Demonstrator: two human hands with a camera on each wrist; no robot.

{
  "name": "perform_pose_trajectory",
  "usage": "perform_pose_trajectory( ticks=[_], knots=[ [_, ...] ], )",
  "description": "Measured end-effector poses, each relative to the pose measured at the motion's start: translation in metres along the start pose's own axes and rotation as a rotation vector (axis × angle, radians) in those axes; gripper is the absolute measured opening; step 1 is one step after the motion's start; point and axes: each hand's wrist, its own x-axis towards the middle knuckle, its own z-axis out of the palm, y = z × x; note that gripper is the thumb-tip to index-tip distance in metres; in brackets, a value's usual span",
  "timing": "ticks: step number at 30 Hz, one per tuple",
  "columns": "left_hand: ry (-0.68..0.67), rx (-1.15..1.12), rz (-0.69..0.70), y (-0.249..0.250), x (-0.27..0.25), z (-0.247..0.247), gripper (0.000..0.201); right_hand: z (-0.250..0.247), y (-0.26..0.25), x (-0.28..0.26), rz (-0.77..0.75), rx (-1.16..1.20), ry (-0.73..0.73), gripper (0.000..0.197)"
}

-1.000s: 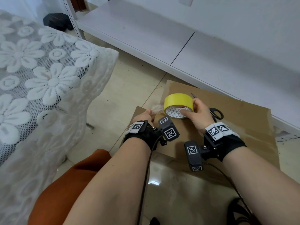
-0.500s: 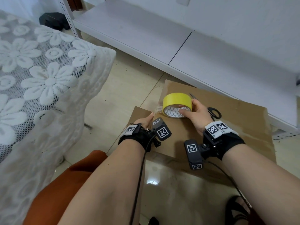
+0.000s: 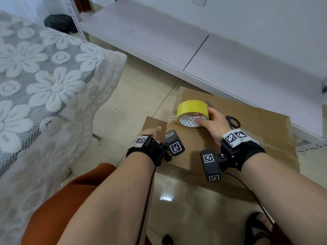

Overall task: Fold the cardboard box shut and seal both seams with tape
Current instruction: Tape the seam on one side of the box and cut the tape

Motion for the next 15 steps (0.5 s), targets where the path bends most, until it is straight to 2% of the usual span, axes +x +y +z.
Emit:
perform_pose_trajectory(
  ticks=[1,2,3,4,5,7,9,12,15],
  knots=[
    [0.113,-0.041,0.028,0.007,-0.001,-0.001,0.048,0.0,0.0,0.001,0.004,-0.002,0.002,0.024],
    [0.157,-0.161,0.084,0.015,-0.01,0.0,0.034,-0.001,0.0,0.001,0.006,-0.003,0.004,0.025],
    [0.169,-0.225,0.189,0.02,-0.011,0.003,0.013,-0.001,0.0,0.001,0.007,-0.004,0.007,0.025],
    [0.159,-0.246,0.286,0.027,-0.02,0.008,0.008,-0.001,0.001,0.0,0.008,-0.005,0.008,0.026],
    [0.135,-0.242,0.359,0.029,-0.026,0.016,0.014,-0.001,0.001,0.0,0.009,-0.004,0.008,0.026],
    [0.085,-0.145,0.449,0.029,-0.037,0.029,0.011,-0.001,0.001,0.0,0.009,-0.003,0.009,0.025],
    [0.101,0.011,0.526,0.025,-0.041,0.038,0.026,-0.002,0.001,0.0,0.008,-0.007,0.009,0.023],
    [0.09,0.238,0.574,0.021,-0.044,0.042,0.035,-0.003,0.003,0.0,0.006,-0.024,0.007,0.024],
    [0.031,0.289,0.554,0.025,-0.044,0.041,0.034,-0.003,0.003,0.0,-0.001,-0.046,0.012,0.024]
  ],
)
